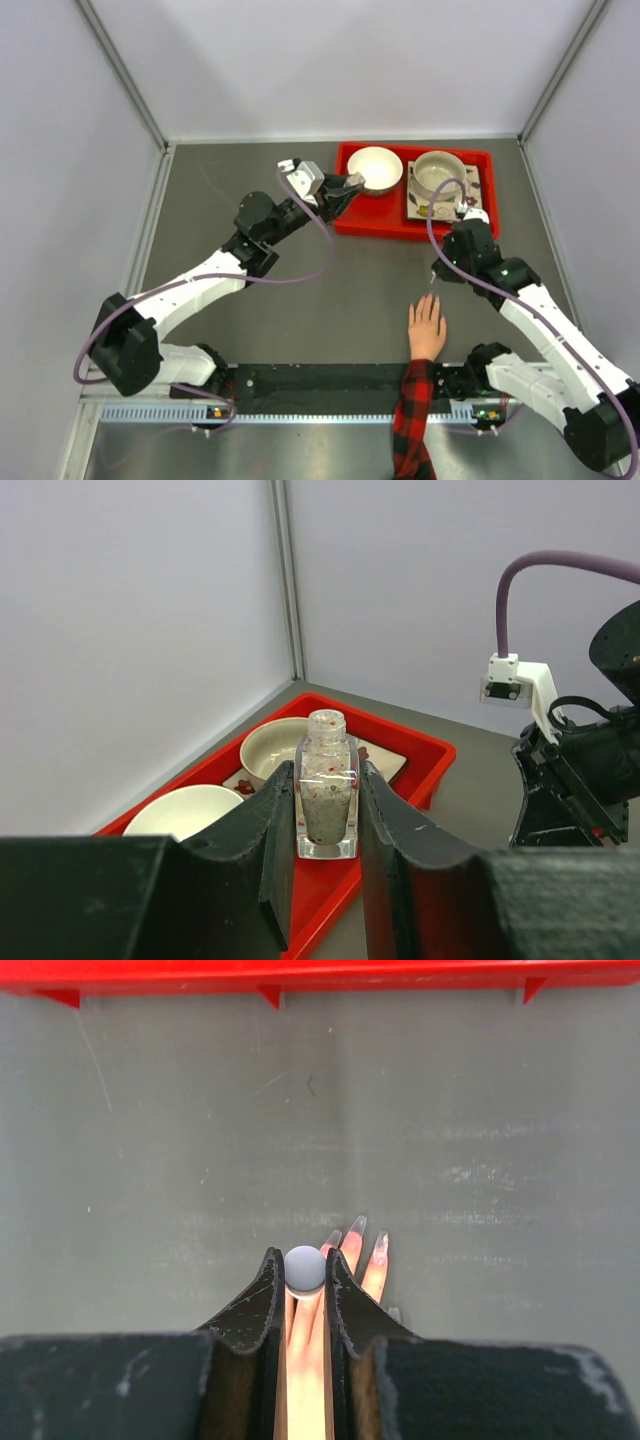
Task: Paint the nails
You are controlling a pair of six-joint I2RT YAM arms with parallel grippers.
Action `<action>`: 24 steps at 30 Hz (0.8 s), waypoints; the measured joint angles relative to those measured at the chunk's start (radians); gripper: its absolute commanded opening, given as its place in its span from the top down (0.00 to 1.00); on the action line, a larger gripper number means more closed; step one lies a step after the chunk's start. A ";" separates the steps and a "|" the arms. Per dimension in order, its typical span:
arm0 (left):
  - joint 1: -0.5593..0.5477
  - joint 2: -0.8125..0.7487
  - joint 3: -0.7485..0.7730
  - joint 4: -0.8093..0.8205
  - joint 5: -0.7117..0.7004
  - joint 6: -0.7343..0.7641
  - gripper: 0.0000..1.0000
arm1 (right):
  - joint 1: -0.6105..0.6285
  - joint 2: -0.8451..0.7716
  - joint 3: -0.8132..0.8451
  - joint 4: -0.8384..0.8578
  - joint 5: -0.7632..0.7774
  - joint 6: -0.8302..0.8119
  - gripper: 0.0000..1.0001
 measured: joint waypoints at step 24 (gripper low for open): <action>0.012 0.053 0.022 0.021 0.001 -0.014 1.00 | -0.037 0.177 -0.046 0.044 -0.033 0.001 1.00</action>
